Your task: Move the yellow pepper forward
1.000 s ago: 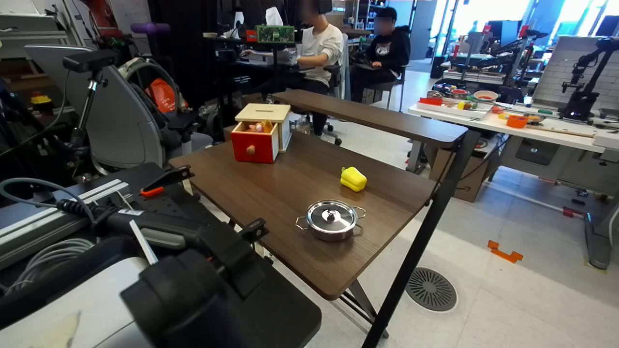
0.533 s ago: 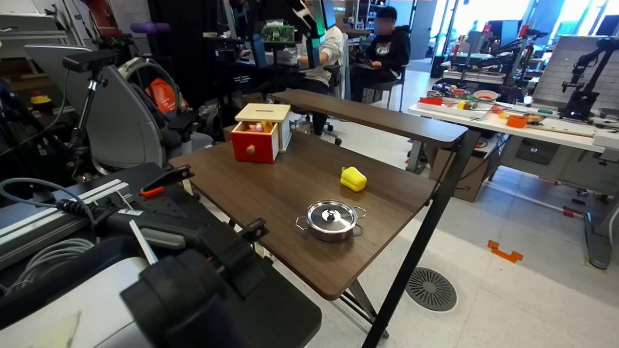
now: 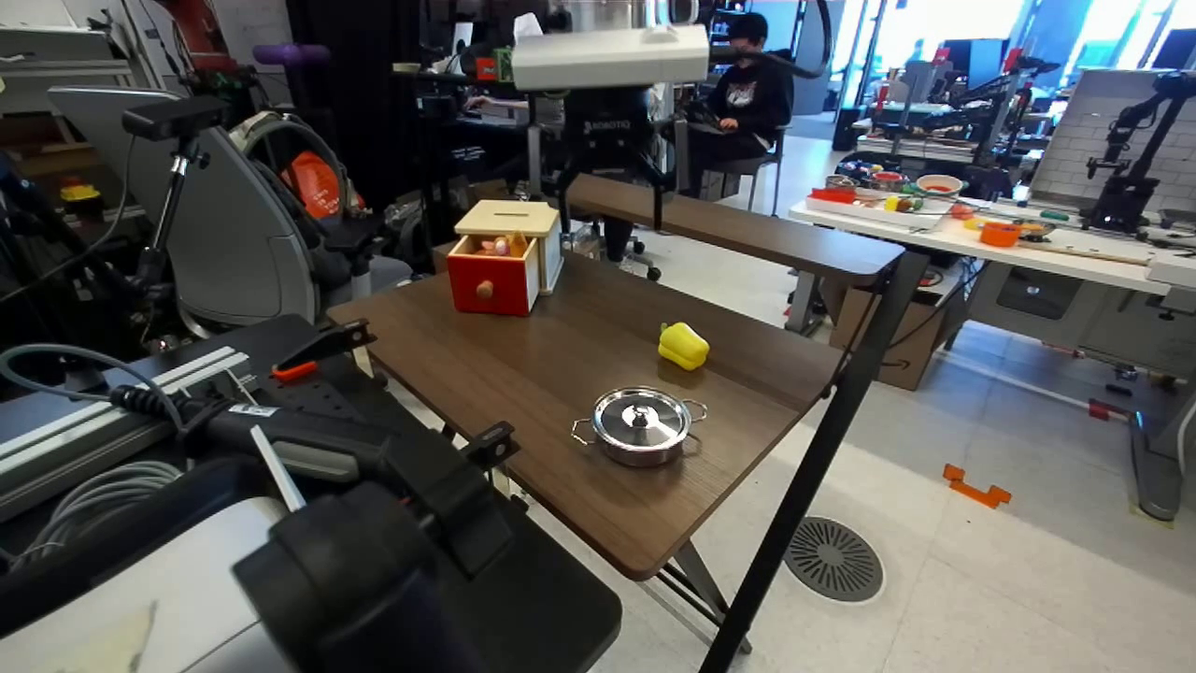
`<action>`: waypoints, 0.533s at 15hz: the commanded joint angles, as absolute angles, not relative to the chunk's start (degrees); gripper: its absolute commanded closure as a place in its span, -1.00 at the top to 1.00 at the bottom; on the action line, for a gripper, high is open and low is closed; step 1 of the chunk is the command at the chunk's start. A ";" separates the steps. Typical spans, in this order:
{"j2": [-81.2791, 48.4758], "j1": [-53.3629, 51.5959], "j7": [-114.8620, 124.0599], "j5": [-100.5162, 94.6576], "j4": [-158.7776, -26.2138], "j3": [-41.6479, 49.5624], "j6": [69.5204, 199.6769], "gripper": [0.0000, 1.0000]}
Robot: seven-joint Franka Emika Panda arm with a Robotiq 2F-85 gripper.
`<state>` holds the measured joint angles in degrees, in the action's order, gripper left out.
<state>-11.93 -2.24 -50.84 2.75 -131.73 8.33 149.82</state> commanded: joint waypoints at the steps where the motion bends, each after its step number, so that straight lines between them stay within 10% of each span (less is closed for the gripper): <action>1: -23.66 2.39 -53.45 -1.92 -120.31 4.21 147.77 1.00; 8: -38.16 5.54 -52.68 -9.19 -105.46 1.20 143.45 1.00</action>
<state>-33.01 3.70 -52.28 -6.93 -112.60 2.93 147.33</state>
